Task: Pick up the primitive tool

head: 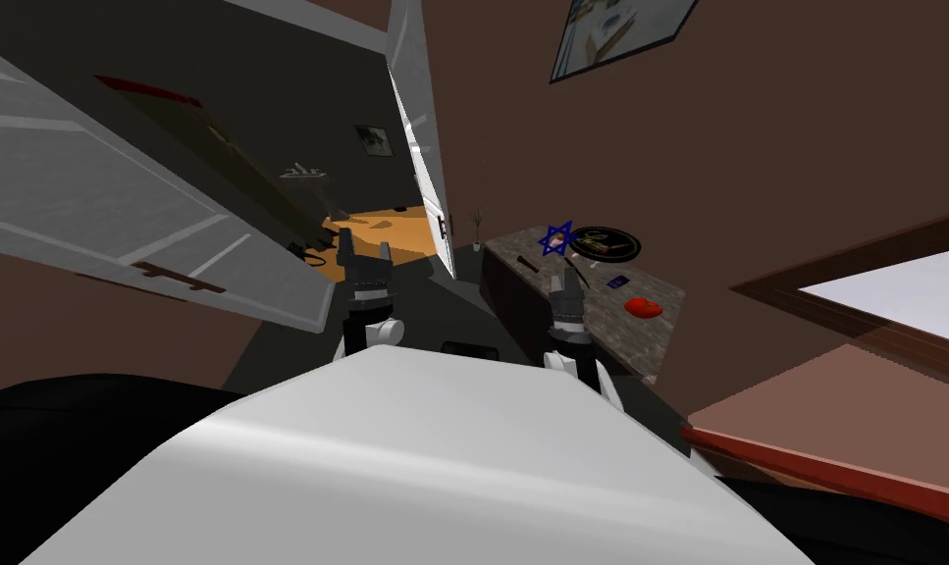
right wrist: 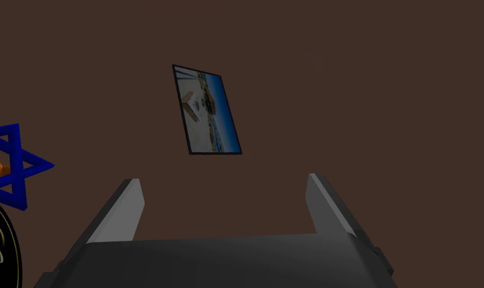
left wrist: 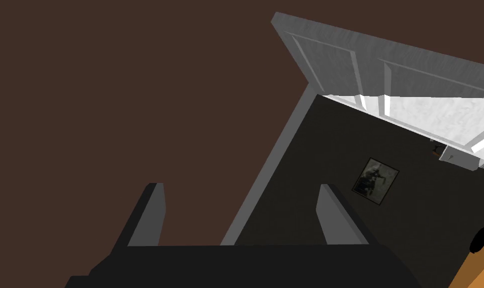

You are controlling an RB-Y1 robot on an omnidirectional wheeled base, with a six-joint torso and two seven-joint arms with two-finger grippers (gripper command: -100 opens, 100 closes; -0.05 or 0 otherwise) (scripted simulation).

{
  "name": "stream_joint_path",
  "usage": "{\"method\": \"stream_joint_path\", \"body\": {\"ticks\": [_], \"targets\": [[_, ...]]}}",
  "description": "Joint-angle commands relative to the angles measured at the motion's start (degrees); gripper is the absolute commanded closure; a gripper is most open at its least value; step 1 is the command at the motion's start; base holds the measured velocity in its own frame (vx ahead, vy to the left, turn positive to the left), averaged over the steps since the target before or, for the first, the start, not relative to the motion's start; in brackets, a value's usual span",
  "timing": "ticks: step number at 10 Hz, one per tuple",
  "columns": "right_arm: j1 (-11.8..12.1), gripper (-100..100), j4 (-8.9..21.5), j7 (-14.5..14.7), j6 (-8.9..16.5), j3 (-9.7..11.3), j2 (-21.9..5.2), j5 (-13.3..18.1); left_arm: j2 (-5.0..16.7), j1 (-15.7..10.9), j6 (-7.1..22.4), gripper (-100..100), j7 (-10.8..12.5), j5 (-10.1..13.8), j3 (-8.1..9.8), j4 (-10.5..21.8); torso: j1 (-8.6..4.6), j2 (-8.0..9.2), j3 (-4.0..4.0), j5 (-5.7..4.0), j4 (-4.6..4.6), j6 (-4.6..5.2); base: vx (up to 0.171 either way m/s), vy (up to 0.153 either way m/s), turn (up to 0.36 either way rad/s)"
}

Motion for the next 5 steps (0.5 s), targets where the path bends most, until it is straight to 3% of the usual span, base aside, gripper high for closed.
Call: {"method": "stream_joint_path", "body": {"ticks": [1, 4, 5], "targets": [[-0.2, -100, 1.2, 0.3, -0.3, 0.2, -1.7, 0.2, 0.0, 0.0, 0.0, 0, 0.0, 0.0, 0.00, 0.0, 0.00, 0.00, 0.00, 0.00, 0.00, 0.00, -0.094, 0.092, 0.043], [-0.7, -100, 5.4, 1.6, -1.4, 2.3, -6.5, 1.4, 0.0, 0.0, 0.0, 0, 0.0, 0.0, 0.01, 0.0, -0.17, -0.19, -0.10, -0.03, -0.03, 0.02, -0.080, 0.094, 0.091], [-0.7, -100, 5.4, 1.6, -1.4, 2.3, -7.2, 1.4, 0.0, 0.0, 0.0, 0, 0.0, 0.0, 0.00, 0.0, -0.13, -0.20, -0.11, -0.03, -0.04, 0.00, -0.064, 0.083, 0.052]]}}
